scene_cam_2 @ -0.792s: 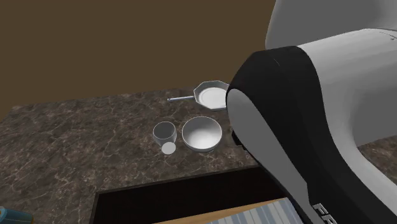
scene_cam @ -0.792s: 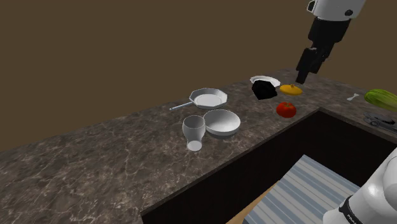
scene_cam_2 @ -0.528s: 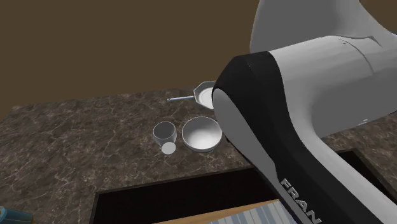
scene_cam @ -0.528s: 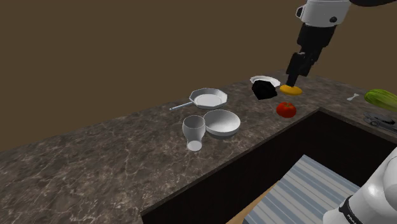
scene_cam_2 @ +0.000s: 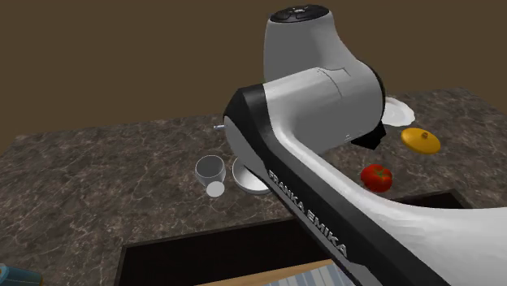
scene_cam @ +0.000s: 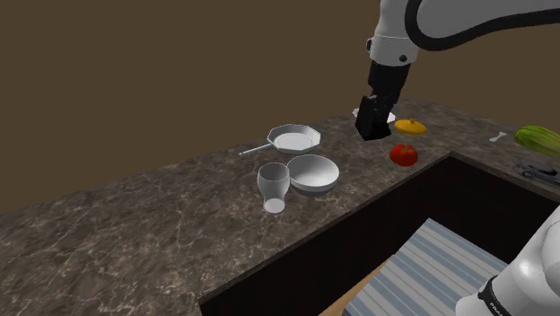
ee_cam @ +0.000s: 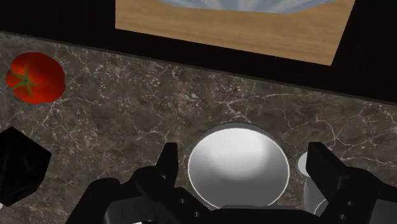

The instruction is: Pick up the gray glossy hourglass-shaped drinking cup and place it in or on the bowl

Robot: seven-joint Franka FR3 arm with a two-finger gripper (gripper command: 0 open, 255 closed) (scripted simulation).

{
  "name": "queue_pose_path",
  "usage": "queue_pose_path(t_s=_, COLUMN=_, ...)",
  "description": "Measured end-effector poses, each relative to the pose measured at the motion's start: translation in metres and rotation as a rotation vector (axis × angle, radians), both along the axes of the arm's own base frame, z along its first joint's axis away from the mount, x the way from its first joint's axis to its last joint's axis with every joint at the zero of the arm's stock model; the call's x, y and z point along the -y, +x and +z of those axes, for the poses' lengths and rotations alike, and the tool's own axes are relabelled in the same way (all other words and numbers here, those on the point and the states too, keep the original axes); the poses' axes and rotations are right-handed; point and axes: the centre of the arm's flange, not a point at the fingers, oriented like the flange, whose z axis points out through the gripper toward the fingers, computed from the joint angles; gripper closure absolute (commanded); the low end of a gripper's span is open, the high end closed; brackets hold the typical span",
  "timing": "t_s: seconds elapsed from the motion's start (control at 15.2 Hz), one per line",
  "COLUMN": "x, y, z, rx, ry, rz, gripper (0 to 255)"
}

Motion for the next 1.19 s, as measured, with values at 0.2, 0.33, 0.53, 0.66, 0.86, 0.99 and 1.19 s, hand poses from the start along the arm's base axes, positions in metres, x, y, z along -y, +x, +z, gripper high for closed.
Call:
queue_pose_path(t_s=0.2, x=-0.018, y=0.032, z=-0.021, rx=-0.005, ry=0.005, rz=0.024, gripper=0)
queue_pose_path(t_s=0.33, x=-0.028, y=0.051, z=-0.036, rx=-0.008, ry=0.009, rz=0.041, gripper=0)
queue_pose_path(t_s=0.53, x=-0.045, y=0.077, z=-0.056, rx=-0.014, ry=0.014, rz=0.065, gripper=0)
queue_pose_path(t_s=0.66, x=-0.058, y=0.096, z=-0.073, rx=-0.017, ry=0.018, rz=0.081, gripper=0)
queue_pose_path(t_s=0.86, x=-0.079, y=0.125, z=-0.094, rx=-0.022, ry=0.024, rz=0.105, gripper=0)
queue_pose_path(t_s=0.99, x=-0.091, y=0.141, z=-0.105, rx=-0.026, ry=0.027, rz=0.122, gripper=0)
queue_pose_path(t_s=1.19, x=-0.111, y=0.167, z=-0.129, rx=-0.031, ry=0.032, rz=0.146, gripper=0)
